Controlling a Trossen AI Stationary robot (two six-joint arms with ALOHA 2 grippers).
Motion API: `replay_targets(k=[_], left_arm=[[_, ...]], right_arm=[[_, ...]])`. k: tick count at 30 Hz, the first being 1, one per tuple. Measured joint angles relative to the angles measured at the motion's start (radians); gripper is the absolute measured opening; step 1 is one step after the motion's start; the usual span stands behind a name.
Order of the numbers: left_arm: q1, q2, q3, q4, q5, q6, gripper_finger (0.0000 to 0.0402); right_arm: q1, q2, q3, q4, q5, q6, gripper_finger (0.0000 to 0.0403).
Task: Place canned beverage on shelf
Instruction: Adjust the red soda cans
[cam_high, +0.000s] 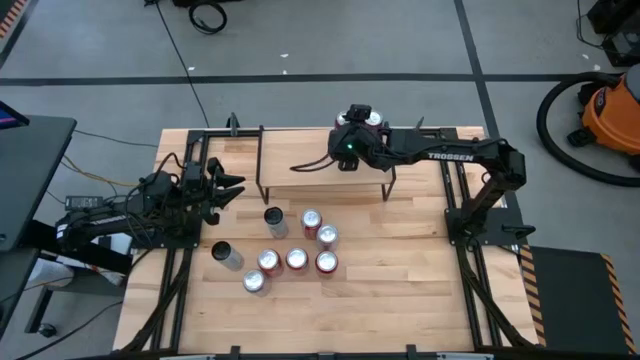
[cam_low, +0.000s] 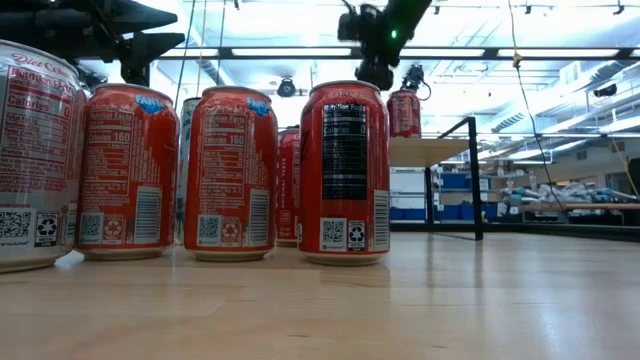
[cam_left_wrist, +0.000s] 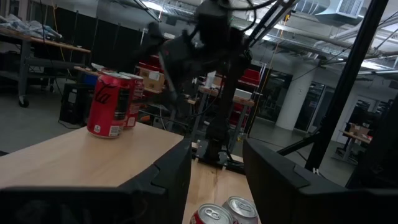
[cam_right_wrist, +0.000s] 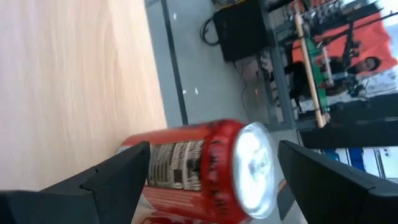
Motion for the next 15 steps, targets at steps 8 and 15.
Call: replay_targets(k=[8, 15], left_arm=[[0.0, 0.0, 0.0, 0.0, 0.0, -0.001, 0.0156], [0.0, 0.0, 0.0, -0.003, 0.0, -0.001, 0.0156]], right_arm=[[0.072, -0.049, 0.031, -0.135, 0.084, 0.024, 0.0363], [0.097, -0.081, 0.033, -0.387, 0.176, 0.196, 0.0363]])
